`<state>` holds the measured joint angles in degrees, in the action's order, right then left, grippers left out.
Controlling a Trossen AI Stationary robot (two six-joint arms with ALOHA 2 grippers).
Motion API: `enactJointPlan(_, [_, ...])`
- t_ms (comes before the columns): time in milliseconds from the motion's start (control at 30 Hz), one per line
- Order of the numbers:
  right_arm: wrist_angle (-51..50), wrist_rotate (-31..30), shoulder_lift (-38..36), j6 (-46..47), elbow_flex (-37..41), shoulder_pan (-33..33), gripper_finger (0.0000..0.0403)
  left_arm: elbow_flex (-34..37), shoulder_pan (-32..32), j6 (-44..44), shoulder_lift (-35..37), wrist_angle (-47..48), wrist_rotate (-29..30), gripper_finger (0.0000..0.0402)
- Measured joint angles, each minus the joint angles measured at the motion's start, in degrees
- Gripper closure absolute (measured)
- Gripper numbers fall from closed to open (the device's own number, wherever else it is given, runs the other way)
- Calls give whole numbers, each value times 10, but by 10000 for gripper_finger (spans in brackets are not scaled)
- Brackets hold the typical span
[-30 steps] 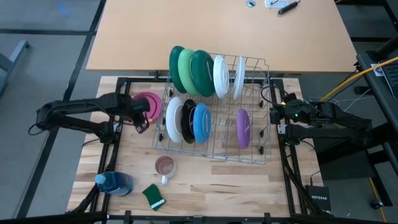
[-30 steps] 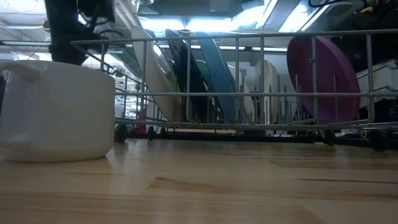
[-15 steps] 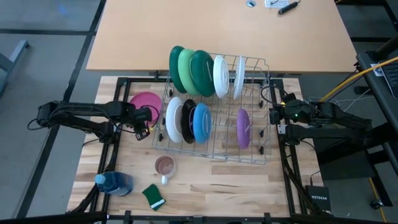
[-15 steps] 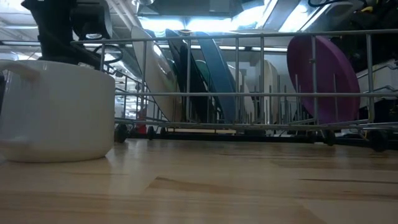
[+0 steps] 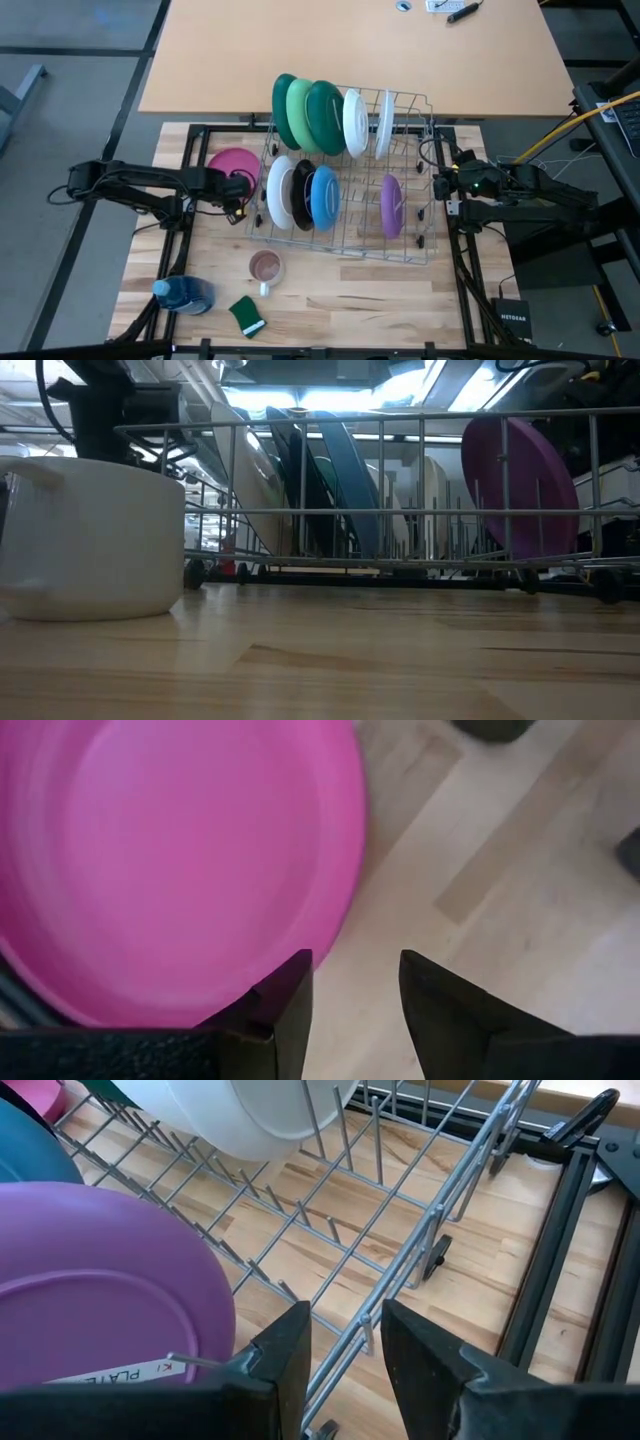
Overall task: Sort dishes
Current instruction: Put the pink plate into the dishwasher rack
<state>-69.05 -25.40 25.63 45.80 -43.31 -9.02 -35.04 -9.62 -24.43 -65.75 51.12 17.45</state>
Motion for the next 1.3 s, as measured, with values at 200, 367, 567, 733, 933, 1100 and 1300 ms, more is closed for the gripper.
enactJointPlan(200, [-1, 0, 0, -26, 0, 0, 276, 4, 0, 8, -50, -61, 33, 253])
enactJointPlan(367, [-1, 4, 0, -28, 0, 0, 276, 5, -2, 8, -88, -86, 58, 247])
enactJointPlan(567, [-1, 6, 0, -28, 0, 0, 276, 4, -3, 8, -125, -94, 58, 247])
enactJointPlan(733, [-1, 6, 0, -28, 0, 0, 276, 3, -3, 9, -144, -107, 61, 249])
enactJointPlan(933, [-1, 6, 0, -29, 0, 0, 276, 8, -4, 19, -144, -113, 61, 306])
enactJointPlan(1100, [-2, 6, 0, -29, 0, 0, 276, 8, -3, 4, -144, -116, 59, 378])
enactJointPlan(1300, [-22, 6, 0, -29, 0, 0, 276, 8, -3, -24, -144, -112, 61, 392])
